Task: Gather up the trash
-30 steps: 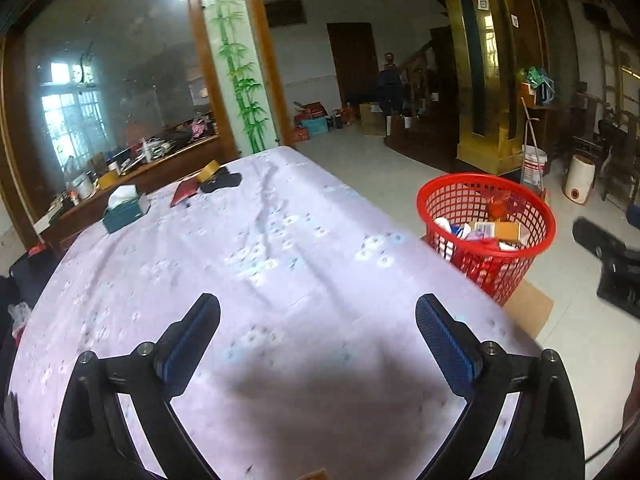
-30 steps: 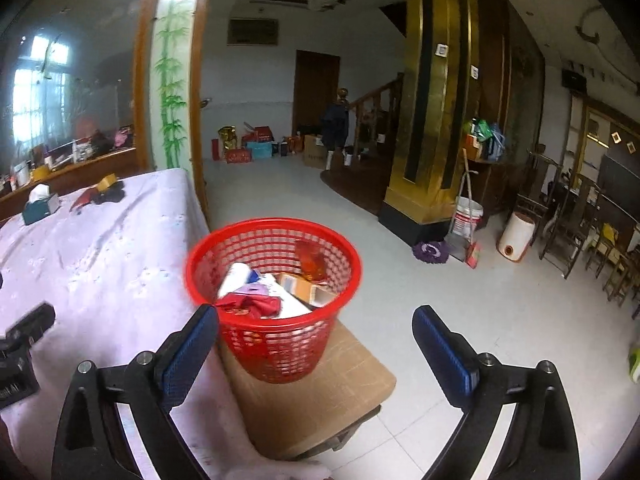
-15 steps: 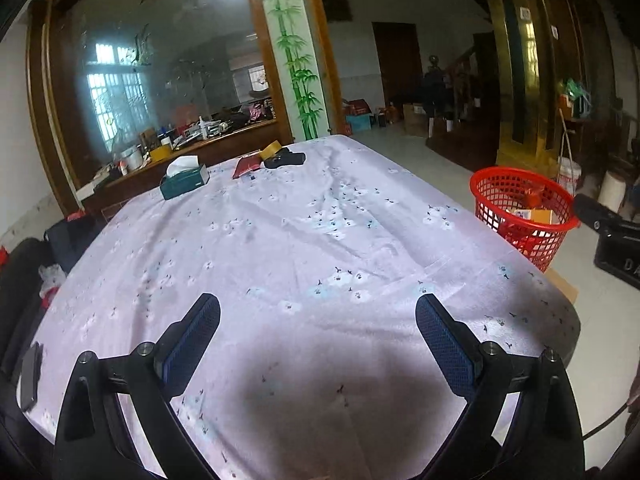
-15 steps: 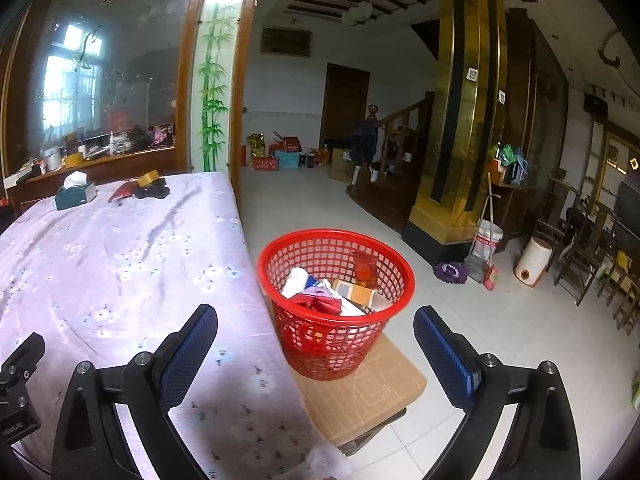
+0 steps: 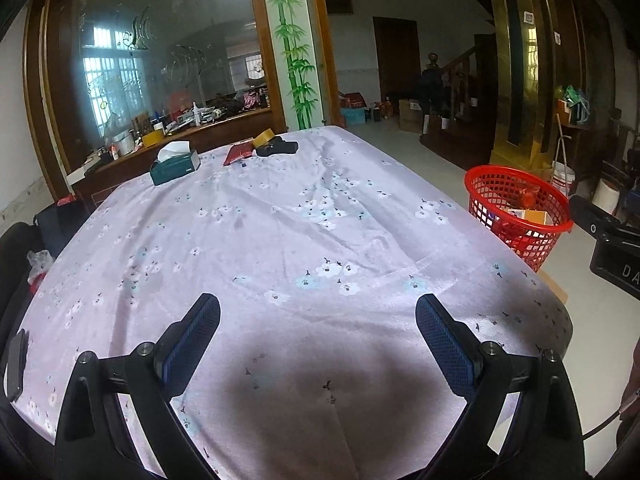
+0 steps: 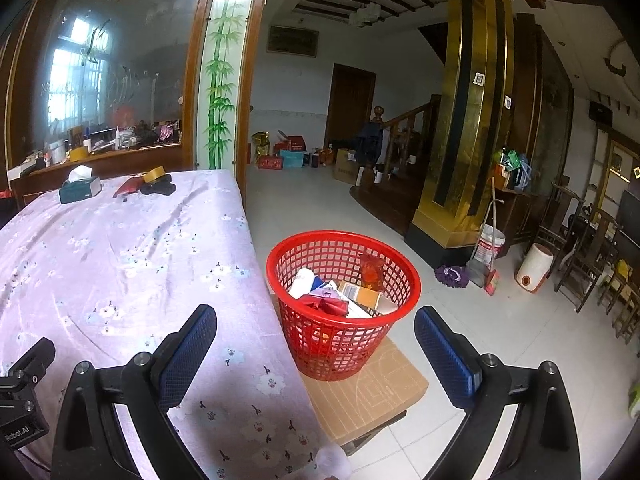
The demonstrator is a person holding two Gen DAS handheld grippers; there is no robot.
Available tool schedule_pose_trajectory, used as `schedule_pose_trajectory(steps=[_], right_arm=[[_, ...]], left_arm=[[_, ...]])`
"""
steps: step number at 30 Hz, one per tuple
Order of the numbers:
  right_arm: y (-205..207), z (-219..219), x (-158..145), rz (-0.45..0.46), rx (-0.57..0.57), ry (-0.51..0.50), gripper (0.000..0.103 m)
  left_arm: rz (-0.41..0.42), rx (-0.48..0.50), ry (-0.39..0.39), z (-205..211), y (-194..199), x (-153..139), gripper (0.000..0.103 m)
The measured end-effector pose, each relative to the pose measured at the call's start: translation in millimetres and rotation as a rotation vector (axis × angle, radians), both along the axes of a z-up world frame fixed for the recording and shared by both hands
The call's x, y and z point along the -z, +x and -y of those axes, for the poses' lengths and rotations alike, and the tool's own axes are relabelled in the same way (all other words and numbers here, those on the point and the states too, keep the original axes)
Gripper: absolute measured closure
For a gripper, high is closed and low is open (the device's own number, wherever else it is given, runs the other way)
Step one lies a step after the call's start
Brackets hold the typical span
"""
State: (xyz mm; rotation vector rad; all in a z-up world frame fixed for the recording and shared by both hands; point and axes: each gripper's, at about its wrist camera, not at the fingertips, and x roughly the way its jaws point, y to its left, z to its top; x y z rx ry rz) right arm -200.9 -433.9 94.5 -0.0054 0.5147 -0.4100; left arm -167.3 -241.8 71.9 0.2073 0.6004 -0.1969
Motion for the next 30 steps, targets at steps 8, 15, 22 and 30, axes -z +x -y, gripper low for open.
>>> schedule_pose_trajectory(steps=[8, 15, 22, 30], right_arm=[[0.1, 3.3, 3.8, -0.008, 0.005, 0.009, 0.002], [-0.7, 4.4, 7.1, -0.017, 0.0, 0.011, 0.002], [-0.7, 3.9, 10.0, -0.025, -0.004, 0.011, 0.002], [-0.1, 3.8, 10.8, -0.028, -0.008, 0.014, 0.002]], left_arm=[[-0.013, -0.002, -0.003, 2.7, 1.7, 3.0, 0.005], [-0.019, 0.002, 0.0, 2.9, 3.8, 6.3, 0.005], [-0.023, 0.001, -0.003, 2.7, 4.0, 7.5, 0.005], [-0.024, 0.002, -0.003, 2.0, 4.2, 7.7, 0.005]])
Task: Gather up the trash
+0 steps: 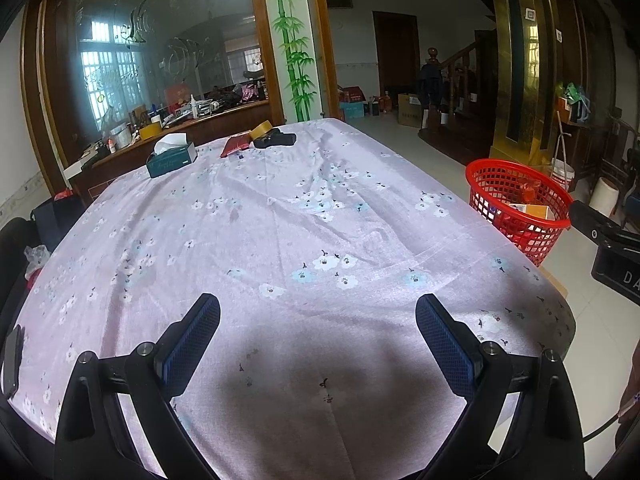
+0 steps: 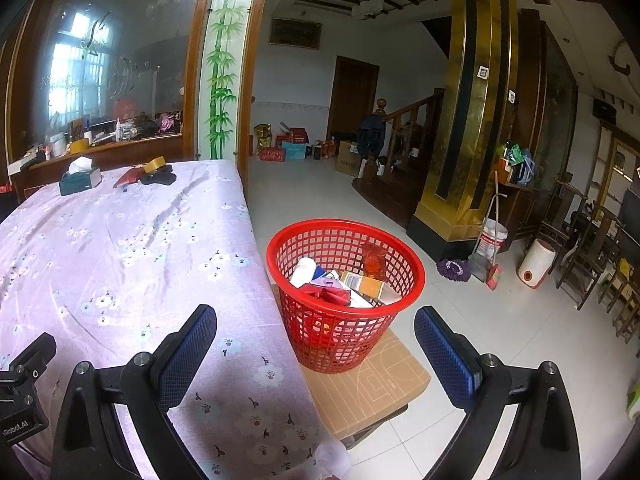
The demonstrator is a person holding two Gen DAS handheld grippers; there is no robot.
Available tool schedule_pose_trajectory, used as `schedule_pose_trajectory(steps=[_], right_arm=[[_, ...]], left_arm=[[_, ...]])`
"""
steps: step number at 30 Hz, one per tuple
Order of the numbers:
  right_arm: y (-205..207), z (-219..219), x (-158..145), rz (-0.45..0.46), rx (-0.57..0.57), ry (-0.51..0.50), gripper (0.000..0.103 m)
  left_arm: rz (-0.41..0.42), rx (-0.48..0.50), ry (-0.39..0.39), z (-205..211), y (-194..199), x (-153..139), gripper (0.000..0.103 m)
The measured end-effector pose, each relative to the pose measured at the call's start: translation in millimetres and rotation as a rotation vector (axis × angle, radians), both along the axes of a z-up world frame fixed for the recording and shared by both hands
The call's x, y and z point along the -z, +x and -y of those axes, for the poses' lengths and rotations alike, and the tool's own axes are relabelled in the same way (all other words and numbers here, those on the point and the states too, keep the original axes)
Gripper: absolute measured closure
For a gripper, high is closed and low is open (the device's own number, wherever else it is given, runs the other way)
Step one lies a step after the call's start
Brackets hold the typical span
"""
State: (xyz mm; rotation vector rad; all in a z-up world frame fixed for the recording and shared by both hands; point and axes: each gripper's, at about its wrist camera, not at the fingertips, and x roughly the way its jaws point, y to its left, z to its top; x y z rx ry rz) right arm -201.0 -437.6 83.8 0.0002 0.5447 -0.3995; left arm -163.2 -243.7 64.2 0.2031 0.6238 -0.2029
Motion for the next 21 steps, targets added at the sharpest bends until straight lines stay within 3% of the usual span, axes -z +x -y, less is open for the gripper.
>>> schedule_pose_trajectory(steps=[21], right_arm=[[6.7, -3.6, 4.7, -0.018, -0.016, 0.003, 0.002]], left_arm=[[-0.008, -0.004, -0.007, -2.7, -1.1, 3.9, 0.005]])
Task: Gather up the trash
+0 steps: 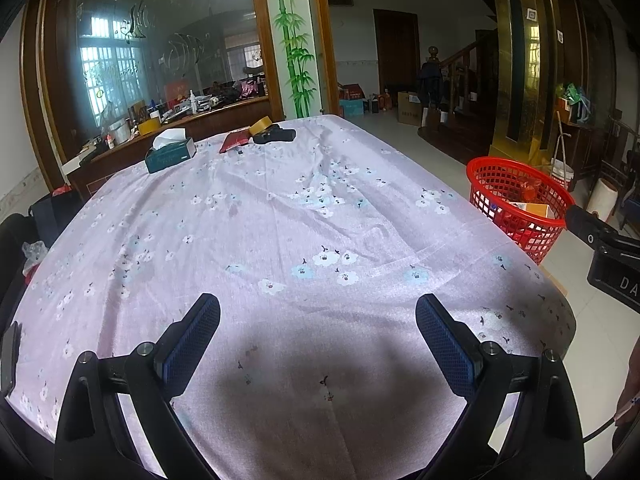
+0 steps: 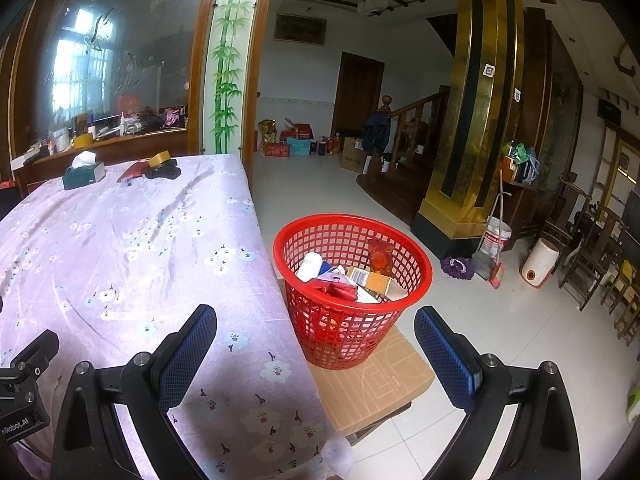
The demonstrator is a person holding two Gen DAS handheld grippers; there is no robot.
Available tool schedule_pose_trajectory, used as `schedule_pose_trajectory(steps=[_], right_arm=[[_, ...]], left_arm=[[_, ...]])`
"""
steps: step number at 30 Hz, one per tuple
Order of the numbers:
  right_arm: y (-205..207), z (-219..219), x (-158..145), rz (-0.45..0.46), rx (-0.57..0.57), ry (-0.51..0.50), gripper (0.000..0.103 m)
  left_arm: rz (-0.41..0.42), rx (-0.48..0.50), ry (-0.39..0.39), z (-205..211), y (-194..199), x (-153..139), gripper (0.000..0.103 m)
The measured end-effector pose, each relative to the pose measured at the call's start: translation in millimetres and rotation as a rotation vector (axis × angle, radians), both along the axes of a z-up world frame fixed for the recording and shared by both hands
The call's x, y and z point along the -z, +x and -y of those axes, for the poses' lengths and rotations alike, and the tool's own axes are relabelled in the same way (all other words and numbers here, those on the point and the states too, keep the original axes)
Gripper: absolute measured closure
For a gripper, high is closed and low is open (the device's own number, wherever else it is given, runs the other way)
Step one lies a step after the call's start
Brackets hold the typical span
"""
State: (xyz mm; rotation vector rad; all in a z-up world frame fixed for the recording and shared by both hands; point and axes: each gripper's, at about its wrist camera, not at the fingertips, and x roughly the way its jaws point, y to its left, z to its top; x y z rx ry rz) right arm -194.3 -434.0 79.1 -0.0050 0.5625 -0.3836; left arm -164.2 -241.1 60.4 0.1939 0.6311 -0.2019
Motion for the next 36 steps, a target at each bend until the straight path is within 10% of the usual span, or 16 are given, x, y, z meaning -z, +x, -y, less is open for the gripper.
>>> schedule_pose_trajectory(steps=[6, 19, 36], right_arm=[[16.1, -11.1, -4.9, -0.01, -0.087, 0.047, 0.002], [163.3, -127.5, 55.8, -0.338, -0.469, 0.217, 0.001], [218.8, -159.2, 85.3, -0.443, -0.463, 0.165, 0.0]], left_arm=[[-0.057, -0.074, -0.038, -33.9, 26.0, 3.3, 0.005], [-0.304, -0.385, -0.045, -170.4, 116.8, 43.7, 0.006], [-0.384, -0.445, -0.105, -216.9, 151.6, 57.8, 0.001]])
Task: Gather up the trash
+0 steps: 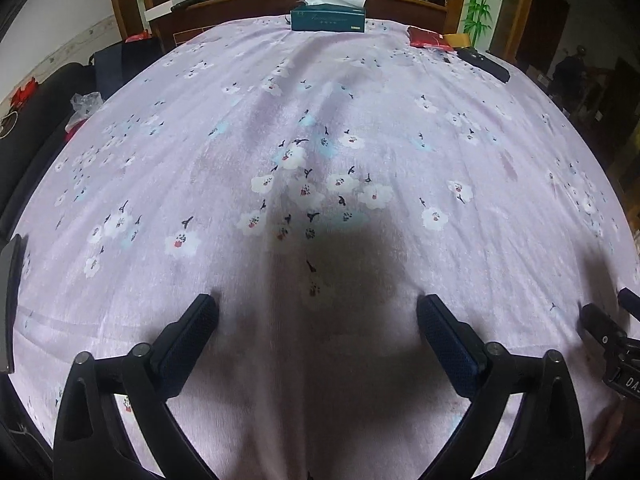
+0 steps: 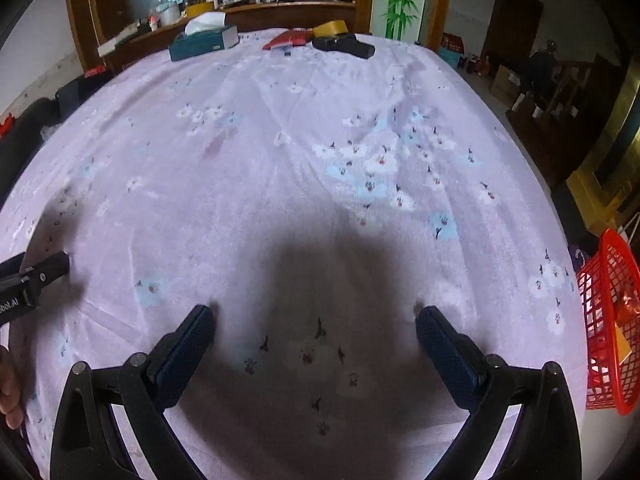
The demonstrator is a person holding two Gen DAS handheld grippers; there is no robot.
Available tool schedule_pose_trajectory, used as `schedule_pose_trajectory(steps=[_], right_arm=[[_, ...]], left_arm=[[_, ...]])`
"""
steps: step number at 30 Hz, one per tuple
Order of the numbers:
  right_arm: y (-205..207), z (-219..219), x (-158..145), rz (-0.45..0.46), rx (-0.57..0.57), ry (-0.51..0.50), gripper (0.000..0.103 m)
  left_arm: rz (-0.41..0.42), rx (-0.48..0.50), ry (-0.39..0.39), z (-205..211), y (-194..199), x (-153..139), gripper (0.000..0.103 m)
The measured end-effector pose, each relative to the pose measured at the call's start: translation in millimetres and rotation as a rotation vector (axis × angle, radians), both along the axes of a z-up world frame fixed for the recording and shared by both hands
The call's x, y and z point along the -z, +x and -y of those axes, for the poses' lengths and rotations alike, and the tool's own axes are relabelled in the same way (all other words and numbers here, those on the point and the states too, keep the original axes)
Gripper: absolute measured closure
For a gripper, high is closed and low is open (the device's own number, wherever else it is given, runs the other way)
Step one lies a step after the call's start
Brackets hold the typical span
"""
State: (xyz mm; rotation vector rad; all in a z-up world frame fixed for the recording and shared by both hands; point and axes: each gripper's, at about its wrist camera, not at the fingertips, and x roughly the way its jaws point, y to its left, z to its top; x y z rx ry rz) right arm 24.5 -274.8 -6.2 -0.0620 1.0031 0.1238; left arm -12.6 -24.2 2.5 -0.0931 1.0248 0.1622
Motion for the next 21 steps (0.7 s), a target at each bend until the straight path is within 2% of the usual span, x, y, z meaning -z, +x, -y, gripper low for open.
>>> schedule_pose_trajectory(steps=[21], right_arm=[[-0.1, 0.2, 0.8, -0.004, 0.004, -0.01, 0.0]], left_arm=[[0.02, 0.003, -0.005, -3.5, 3.2, 1.6, 0.0]])
